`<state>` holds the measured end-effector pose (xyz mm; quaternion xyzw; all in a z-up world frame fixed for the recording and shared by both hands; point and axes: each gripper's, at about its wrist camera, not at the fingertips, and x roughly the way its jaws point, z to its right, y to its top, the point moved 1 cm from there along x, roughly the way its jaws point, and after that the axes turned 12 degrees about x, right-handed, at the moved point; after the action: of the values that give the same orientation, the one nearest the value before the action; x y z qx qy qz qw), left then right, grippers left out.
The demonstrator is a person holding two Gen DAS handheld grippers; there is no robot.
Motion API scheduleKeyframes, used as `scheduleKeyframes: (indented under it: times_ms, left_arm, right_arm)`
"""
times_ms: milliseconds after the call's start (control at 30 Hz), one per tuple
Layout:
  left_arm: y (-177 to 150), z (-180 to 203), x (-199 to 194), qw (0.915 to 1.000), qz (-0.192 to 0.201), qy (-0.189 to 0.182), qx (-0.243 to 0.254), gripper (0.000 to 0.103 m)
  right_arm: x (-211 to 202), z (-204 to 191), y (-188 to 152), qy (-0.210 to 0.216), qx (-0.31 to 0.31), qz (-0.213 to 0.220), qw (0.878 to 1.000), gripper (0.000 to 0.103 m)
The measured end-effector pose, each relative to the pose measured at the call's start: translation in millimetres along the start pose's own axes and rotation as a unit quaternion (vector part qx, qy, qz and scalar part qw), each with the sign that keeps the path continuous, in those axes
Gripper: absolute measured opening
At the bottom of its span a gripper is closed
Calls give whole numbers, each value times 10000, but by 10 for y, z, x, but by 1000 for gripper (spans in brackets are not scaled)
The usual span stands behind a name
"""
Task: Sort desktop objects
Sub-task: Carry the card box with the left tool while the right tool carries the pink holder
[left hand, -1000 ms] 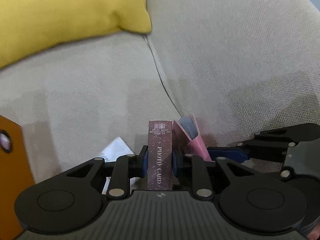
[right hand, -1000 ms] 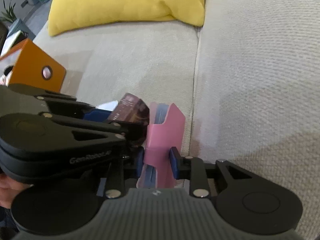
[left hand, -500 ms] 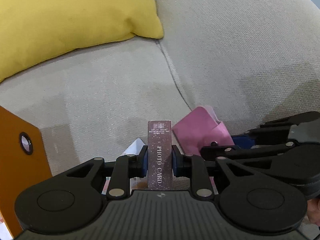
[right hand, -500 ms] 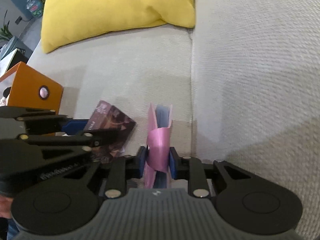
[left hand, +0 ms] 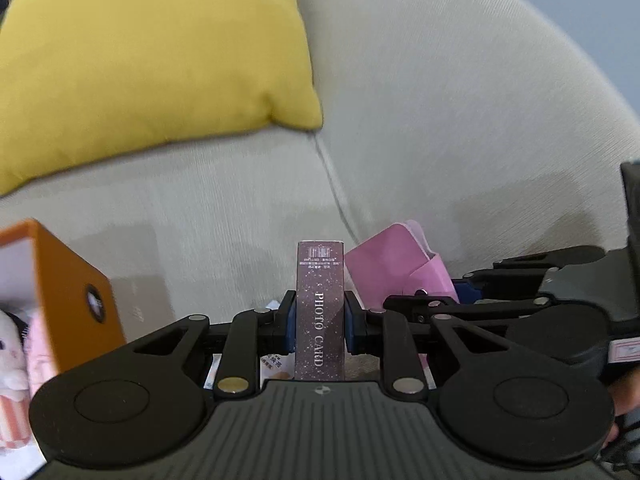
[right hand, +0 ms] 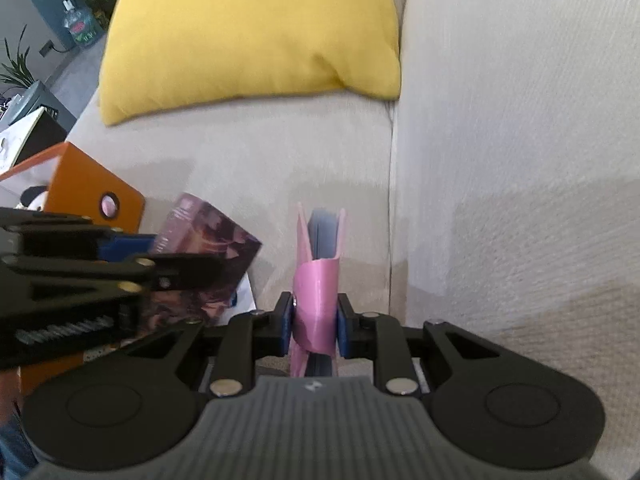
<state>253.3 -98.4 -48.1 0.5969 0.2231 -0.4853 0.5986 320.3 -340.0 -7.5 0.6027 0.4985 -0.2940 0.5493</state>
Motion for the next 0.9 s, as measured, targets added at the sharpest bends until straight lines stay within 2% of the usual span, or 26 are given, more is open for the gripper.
scheduleKeyframes:
  times_ms: [100, 433, 700, 900]
  left_arm:
    - [-25, -25, -258, 9996, 206, -178, -43, 25]
    - [-188, -55, -1100, 9963, 858, -10, 28, 25]
    - [-509, -297, -1679, 9927, 1179, 255, -72, 25]
    - [-815, -555, -1931, 9905, 1272, 441, -265, 25]
  right_arm:
    - [-195, -91, -26, -63, -173, 298, 9994, 23]
    - [-749, -488, -129, 317, -361, 897, 9948, 23]
    - [-1035, -1065, -366, 855, -726, 1061, 9880, 23]
    - [-1039, -1513, -596, 1225, -1006, 995, 9823, 23]
